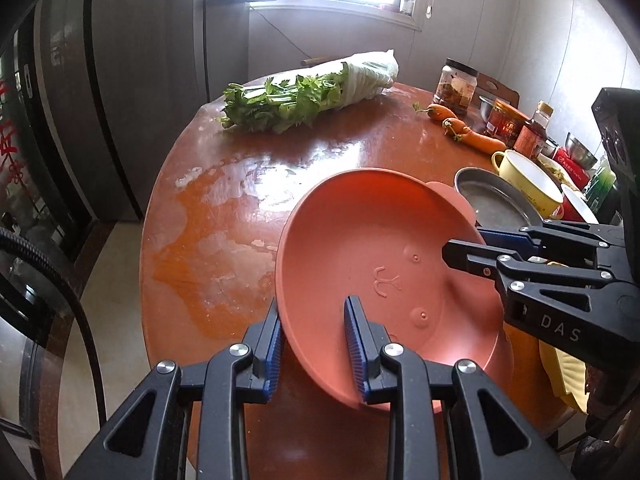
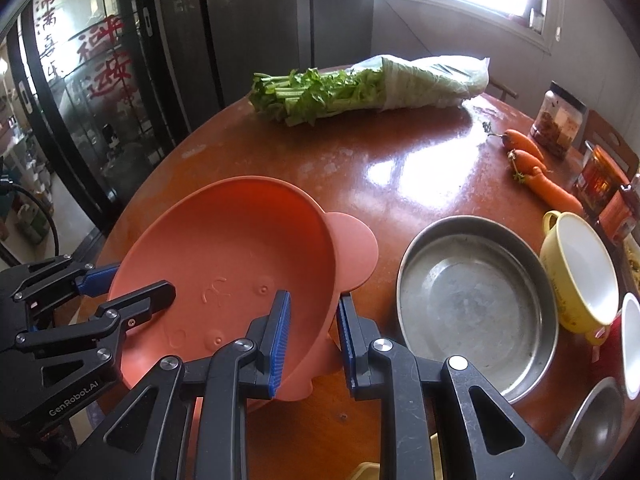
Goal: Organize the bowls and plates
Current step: 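Carry the pink bowl toward the celery and open the left gripper, then move the left gripper to the yellow shell plate rim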
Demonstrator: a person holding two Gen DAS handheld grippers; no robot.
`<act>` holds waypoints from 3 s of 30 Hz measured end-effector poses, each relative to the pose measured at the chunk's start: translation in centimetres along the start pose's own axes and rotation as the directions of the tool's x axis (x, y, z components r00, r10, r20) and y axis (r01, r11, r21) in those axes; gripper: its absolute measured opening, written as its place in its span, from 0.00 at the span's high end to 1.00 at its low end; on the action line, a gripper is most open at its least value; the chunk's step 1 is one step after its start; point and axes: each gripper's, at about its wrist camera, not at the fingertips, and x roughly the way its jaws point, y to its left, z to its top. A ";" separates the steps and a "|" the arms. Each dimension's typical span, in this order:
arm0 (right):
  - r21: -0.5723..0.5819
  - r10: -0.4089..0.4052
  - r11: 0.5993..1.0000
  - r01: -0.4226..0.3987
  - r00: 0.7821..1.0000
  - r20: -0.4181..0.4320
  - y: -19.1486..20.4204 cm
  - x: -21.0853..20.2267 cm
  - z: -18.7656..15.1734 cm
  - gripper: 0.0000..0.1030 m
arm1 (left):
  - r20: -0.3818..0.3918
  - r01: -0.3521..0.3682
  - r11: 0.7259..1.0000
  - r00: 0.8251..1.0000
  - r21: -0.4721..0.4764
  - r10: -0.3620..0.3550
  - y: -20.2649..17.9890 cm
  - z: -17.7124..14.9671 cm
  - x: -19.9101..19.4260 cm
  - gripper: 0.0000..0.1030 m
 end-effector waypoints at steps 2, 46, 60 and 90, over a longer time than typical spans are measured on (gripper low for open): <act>0.004 0.006 1.000 -0.006 1.000 -0.007 0.0 0.1 -0.1 0.76 | 0.003 -0.001 1.000 1.000 0.002 0.001 -0.1 0.0 0.0 0.71; 0.171 -0.194 0.974 0.146 0.933 0.304 -3.2 -15.7 -5.5 0.27 | 0.244 -0.005 0.995 0.970 0.099 -0.019 -6.1 0.7 -9.6 0.26; 0.279 -0.326 0.932 0.233 0.876 0.356 -5.5 -23.5 -11.8 0.23 | 0.242 0.097 0.975 0.959 0.200 -0.145 -13.1 -1.0 -11.8 0.21; 0.443 -0.395 0.859 0.258 0.883 0.253 -10.6 -24.7 -21.6 0.21 | 0.090 0.120 0.935 0.983 0.333 -0.158 -20.9 -4.3 -8.9 0.20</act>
